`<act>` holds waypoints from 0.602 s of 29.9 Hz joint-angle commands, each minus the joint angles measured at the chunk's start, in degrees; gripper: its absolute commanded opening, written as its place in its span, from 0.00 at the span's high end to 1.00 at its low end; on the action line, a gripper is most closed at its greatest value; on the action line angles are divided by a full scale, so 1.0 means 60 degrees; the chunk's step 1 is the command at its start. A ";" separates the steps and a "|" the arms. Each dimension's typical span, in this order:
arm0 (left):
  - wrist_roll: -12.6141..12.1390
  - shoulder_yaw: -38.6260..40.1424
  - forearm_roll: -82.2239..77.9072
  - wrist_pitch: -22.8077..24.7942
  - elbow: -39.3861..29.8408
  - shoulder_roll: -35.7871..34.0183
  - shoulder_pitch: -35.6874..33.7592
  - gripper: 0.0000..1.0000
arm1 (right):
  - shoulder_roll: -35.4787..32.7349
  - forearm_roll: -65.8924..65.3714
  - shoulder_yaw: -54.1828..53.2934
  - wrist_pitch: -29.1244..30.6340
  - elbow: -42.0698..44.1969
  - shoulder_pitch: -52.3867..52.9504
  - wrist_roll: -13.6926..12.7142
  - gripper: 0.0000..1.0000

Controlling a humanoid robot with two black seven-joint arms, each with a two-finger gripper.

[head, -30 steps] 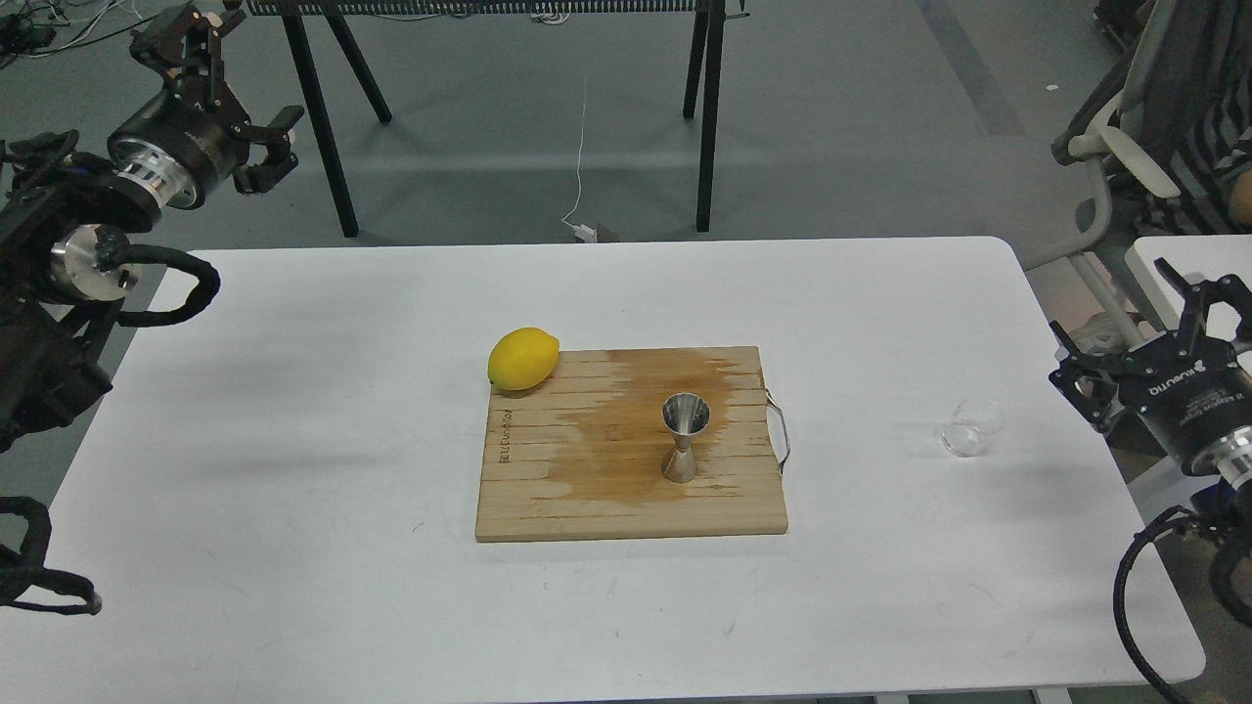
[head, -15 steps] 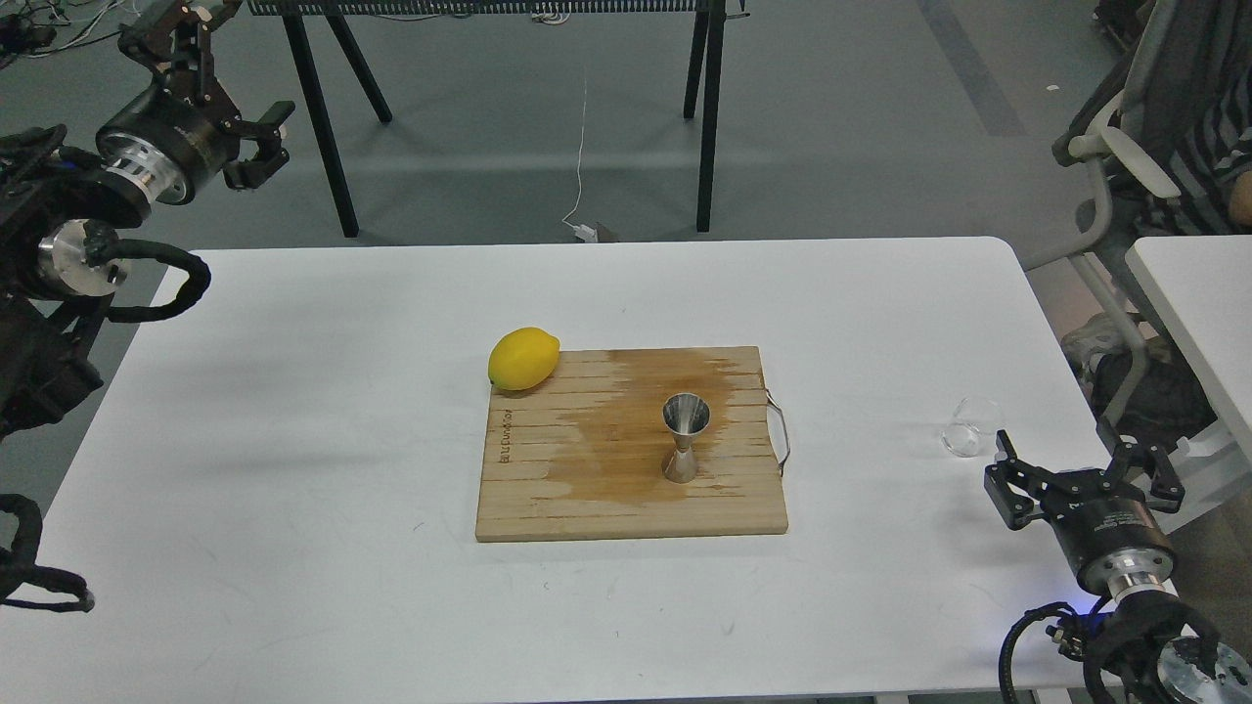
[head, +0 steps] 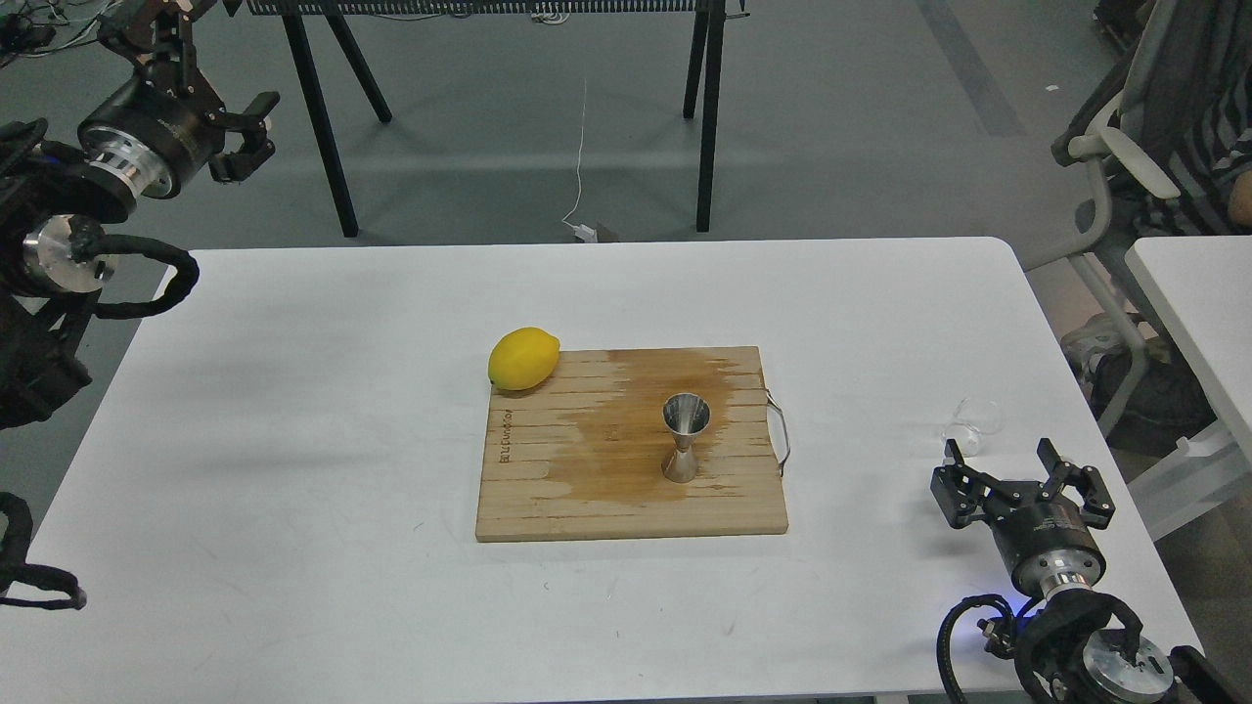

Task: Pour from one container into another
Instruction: 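Lower the right gripper to the clear glass measuring cup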

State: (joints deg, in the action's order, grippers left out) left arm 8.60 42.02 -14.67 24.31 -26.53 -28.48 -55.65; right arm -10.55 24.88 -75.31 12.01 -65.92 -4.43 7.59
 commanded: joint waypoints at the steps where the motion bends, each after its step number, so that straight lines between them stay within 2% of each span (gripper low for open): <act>1: 0.0002 0.0013 -0.0001 -0.0009 -0.0001 0.0001 -0.0026 0.01 | 0.0132 0.0086 -0.0017 0.0004 0.0133 0.0270 -0.0005 0.01; 18: -0.0013 -0.0016 -0.0015 -0.0009 -0.0001 0.0030 -0.0085 0.01 | 0.0454 0.0379 0.0158 -0.0098 0.2445 0.1954 -0.0019 0.01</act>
State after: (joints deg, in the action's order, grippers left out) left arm 8.62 41.97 -14.75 24.25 -26.55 -28.24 -56.17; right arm -8.58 27.24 -75.04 11.50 -54.45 5.37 7.48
